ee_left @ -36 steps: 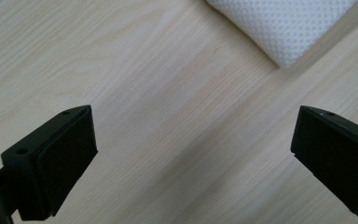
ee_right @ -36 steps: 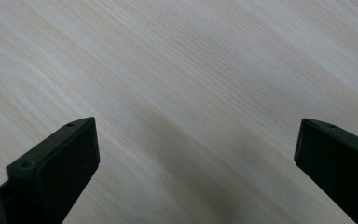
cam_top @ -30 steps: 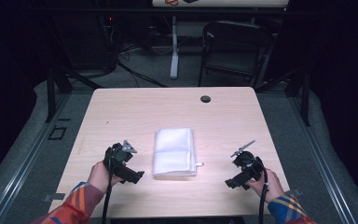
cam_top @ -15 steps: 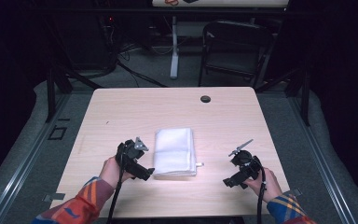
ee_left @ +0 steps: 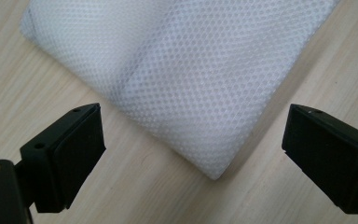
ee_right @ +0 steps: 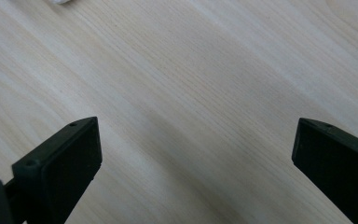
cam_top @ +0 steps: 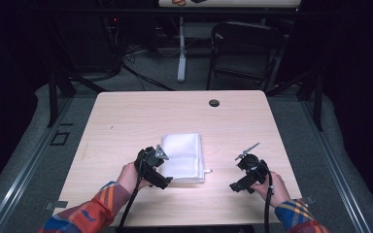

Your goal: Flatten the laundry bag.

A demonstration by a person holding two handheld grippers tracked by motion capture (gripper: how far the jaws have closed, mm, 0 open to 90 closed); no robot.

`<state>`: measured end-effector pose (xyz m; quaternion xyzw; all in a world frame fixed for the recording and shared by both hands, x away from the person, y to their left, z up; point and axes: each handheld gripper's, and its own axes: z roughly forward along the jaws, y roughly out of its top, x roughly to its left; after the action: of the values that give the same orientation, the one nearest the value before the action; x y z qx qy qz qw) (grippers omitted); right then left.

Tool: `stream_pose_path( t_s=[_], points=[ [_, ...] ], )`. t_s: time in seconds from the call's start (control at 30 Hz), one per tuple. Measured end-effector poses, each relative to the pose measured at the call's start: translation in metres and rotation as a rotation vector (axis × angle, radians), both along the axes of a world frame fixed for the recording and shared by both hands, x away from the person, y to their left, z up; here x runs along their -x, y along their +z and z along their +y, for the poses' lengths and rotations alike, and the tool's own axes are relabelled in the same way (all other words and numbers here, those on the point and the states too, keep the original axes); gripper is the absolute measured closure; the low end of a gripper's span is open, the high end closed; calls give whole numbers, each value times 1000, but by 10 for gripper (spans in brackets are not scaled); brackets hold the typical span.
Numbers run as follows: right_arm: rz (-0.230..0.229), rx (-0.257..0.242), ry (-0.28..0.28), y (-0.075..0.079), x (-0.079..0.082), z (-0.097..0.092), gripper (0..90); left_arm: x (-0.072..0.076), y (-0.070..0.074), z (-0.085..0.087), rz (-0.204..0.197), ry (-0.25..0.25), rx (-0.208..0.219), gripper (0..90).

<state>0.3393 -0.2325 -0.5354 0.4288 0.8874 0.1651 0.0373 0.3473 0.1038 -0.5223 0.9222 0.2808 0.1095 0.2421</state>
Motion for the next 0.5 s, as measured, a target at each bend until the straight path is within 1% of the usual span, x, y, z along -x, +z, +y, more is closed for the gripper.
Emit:
stream_pose_path(
  t_s=[0.03, 0.07, 0.1, 0.13, 0.17, 0.2, 0.27, 0.33, 0.37, 0.4, 0.47, 0.5],
  points=[
    [1, 2, 2, 0, 0, 0, 13, 0, -1, -2, 2, -7, -1, 64],
    [-5, -12, -5, -1, 1, 1, 13, 0, -1, -4, -5, -16, -8, 72],
    [-5, -9, -4, 0, 1, 1, 13, -1, -1, -6, 0, -24, -10, 83],
    [-5, -9, -5, -1, 1, 0, 15, -1, -1, -10, 2, -34, -3, 99],
    [-5, -9, -5, -1, 1, 0, 15, -1, -1, -10, 2, -34, -3, 109],
    [1, -14, -5, -1, 1, 0, 17, -1, -2, -12, -2, -40, -7, 109],
    [5, -20, -9, -1, 1, 0, 19, -3, -2, -16, 3, -57, -5, 138],
    [5, -14, -5, -1, 1, 0, 22, -5, -5, -18, 17, -57, 3, 148],
    [3, -15, -5, -1, 1, 0, 25, -6, -6, -21, 19, -61, -4, 148],
    [3, -15, -5, -1, 1, 0, 25, -6, -6, -21, 19, -61, -4, 149],
    [13, -4, 7, 0, 1, 0, 27, -6, -7, -26, 17, -74, -6, 152],
    [13, -6, 6, 0, 1, 0, 28, -6, -7, -28, 19, -81, -3, 152]
  ],
)
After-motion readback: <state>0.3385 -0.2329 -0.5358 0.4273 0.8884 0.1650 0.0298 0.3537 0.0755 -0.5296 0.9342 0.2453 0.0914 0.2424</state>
